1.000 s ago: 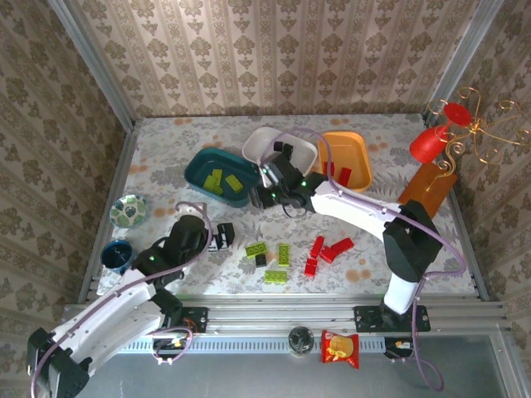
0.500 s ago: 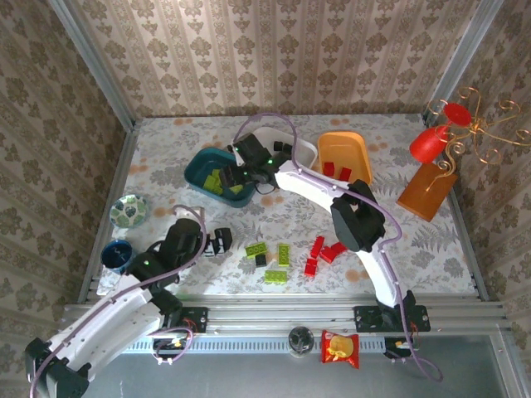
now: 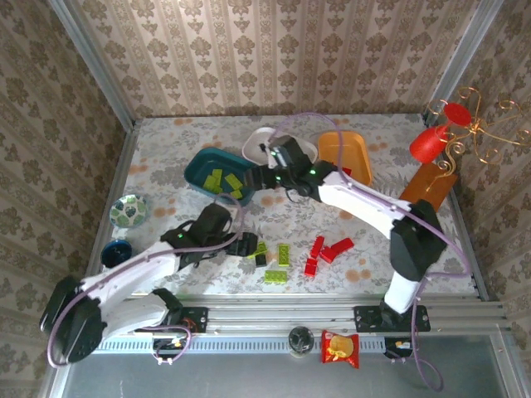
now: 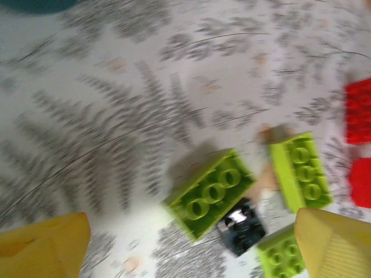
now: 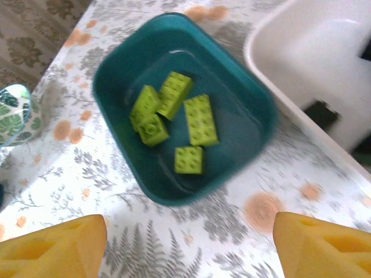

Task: Sort the legos into containers by color
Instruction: Place the lego in the container, then pick up the lego from the middle-left of the table.

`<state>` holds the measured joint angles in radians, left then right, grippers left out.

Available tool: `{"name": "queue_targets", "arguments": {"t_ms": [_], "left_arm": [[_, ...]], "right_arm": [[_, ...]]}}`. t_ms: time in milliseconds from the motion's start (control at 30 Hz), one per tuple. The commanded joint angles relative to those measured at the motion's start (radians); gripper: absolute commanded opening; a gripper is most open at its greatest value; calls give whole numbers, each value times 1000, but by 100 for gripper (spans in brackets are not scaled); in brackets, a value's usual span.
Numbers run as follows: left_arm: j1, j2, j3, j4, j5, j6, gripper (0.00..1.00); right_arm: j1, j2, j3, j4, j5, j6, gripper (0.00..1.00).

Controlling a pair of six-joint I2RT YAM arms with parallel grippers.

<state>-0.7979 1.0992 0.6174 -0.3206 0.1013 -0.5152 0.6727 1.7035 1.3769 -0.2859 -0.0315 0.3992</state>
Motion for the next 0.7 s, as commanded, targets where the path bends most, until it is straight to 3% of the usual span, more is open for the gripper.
{"name": "queue_targets", "arguments": {"t_ms": [0,133,333,533,667], "left_arm": [[-56,108,126,48,103,97,87],[-115,281,228,12,176,126,82],[-193,494,324,-20,228,144,74],[-225,616,428,-106,176,167,65],[-242,651,448,-147,118,178,64]], "right_arm": [[-52,-105,-182,-13,67,55,77],[-127,-251,-373,-48,125,79,77],[-202,-428,-507,-81,163,92,77],[-214,-502,-532,-81,160,95,77],[-217,-526,-536,-68,152,96,77]]}}
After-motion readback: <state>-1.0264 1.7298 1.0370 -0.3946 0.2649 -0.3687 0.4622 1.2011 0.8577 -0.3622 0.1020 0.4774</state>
